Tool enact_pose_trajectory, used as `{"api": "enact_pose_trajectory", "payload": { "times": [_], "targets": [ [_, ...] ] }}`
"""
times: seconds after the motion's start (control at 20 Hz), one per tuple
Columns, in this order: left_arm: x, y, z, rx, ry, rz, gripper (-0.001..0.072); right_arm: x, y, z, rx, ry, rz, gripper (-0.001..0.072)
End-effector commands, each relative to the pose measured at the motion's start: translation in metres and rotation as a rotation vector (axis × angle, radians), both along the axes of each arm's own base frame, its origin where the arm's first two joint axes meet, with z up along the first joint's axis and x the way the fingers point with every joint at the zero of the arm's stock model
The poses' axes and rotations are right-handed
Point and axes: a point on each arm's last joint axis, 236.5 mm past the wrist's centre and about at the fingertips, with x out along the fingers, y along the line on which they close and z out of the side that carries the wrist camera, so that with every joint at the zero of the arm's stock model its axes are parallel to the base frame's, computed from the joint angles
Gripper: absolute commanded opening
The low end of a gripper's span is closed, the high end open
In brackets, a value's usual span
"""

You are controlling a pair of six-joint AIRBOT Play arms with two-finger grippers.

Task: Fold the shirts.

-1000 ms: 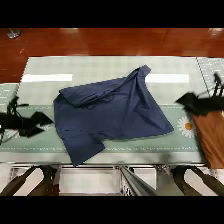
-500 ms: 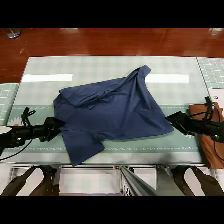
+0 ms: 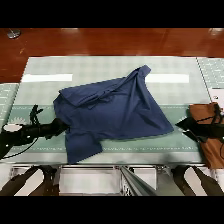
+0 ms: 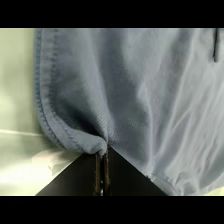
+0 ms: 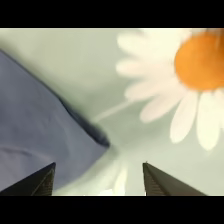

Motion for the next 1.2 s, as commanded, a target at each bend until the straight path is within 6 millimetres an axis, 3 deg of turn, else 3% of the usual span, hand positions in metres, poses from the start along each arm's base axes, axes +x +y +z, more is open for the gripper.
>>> {"api": "enact_pose_trajectory", "payload": {
  "times": [0.0,0.1,0.35,0.4,0.45,0.55,0.6,0.65,0.7,0.75,0.8,0.9,0.95,1.0,1.05,1.15],
  "targets": [
    [0.006,-0.006,0.01,-0.026,-0.021,-0.024,0.0022,-0.01,0.02,-0.022,0.021,0.1,0.085,0.0623],
    [0.005,-0.006,0.01,-0.027,-0.02,-0.025,0.0022,0.003,0.029,-0.029,0.032,0.082,0.084,0.0623],
    [0.005,-0.007,0.011,-0.029,-0.02,-0.028,0.0022,0.046,0.056,-0.023,0.112,0.018,0.102,0.0602],
    [0.005,-0.007,0.011,-0.029,-0.019,-0.028,0.0022,0.05,0.066,-0.024,0.126,0.026,0.124,0.0511],
    [0.005,-0.008,0.011,-0.031,-0.019,-0.029,0.0023,0.053,0.076,-0.026,0.142,0.04,0.152,0.0372],
    [0.009,-0.009,0.02,-0.04,-0.037,-0.046,0.0022,0.063,0.091,-0.025,0.135,0.041,0.238,0.0018],
    [0.017,-0.012,0.035,-0.051,-0.068,-0.072,0.0022,0.075,0.096,-0.012,0.134,0.01,0.281,0.0021],
    [0.031,-0.012,0.059,-0.057,-0.125,-0.095,0.0022,0.095,0.098,0.013,0.126,-0.052,0.316,0.0021],
    [0.056,-0.011,0.097,-0.06,-0.226,-0.102,0.0022,0.12,0.097,0.048,0.108,-0.138,0.339,0.0021],
    [0.083,-0.008,0.144,-0.061,-0.354,-0.091,0.0022,0.151,0.094,0.098,0.073,-0.262,0.36,0.0021],
    [0.111,-0.005,0.208,-0.056,-0.519,-0.072,0.0021,0.178,0.089,0.155,0.029,-0.4,0.37,0.002],
    [0.139,0.003,0.339,0.01,-0.827,-0.066,0.0021,0.212,0.077,0.291,-0.109,-0.706,0.372,0.002],
    [0.137,0.003,0.398,0.059,-0.958,-0.083,0.0021,0.209,0.07,0.36,-0.207,-0.853,0.376,0.002],
    [0.13,0.004,0.452,0.126,-1.075,-0.096,0.0021,0.195,0.064,0.414,-0.304,-0.961,0.381,0.002],
    [0.12,0.006,0.495,0.194,-1.155,-0.093,0.0021,0.171,0.055,0.462,-0.415,-1.046,0.376,0.002],
    [0.088,0.011,0.565,0.342,-1.273,-0.073,0.0021,0.114,0.042,0.526,-0.569,-1.169,0.319,0.002]
  ]
}}
